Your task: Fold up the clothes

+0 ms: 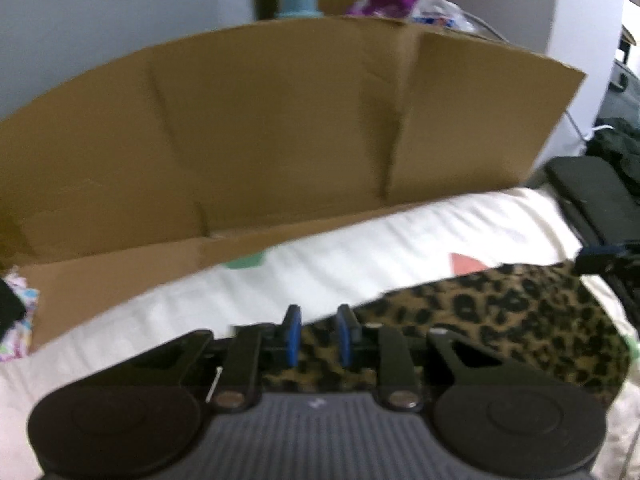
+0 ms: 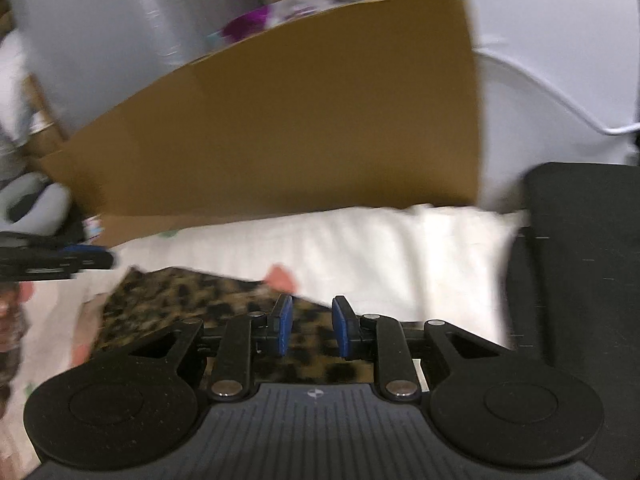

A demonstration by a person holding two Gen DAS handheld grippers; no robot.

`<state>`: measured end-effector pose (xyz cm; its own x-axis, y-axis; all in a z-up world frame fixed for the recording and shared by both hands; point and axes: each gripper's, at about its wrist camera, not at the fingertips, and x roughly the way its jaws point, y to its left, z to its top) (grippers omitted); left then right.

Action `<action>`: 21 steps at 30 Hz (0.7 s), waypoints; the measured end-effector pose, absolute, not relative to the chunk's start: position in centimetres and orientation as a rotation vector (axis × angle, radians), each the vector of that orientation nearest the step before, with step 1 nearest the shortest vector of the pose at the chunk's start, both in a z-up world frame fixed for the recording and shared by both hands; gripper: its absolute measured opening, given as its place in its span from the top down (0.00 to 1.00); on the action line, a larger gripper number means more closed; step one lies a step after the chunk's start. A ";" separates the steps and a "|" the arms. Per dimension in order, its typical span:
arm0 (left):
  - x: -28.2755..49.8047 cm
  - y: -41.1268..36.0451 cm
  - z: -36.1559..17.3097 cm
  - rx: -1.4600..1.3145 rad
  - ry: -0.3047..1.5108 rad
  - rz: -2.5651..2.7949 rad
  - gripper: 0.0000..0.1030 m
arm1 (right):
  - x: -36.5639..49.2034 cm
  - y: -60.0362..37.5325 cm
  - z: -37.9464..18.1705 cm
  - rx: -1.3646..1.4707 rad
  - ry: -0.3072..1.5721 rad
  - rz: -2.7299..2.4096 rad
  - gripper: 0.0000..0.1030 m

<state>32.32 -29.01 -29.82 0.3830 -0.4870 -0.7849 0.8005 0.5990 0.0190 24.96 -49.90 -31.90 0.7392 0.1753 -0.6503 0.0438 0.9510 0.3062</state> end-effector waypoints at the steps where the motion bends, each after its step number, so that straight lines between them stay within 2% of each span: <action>1: 31.8 -29.3 -29.9 0.429 0.832 -0.864 0.79 | 25.2 -49.3 -31.8 0.301 0.742 0.095 0.72; 9: 29.3 -30.8 -31.5 0.398 0.840 -0.919 0.79 | 26.9 -45.4 -32.1 0.179 0.777 0.153 0.73; 21: 29.4 -32.7 -34.4 0.413 0.860 -0.968 0.78 | 29.9 -44.7 -34.8 0.127 0.818 0.133 0.73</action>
<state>29.37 -32.73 -34.43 0.2827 -0.5445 -0.7897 0.8481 0.5265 -0.0594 29.90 -44.75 -34.83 0.6766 0.1665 -0.7173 -0.0689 0.9842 0.1634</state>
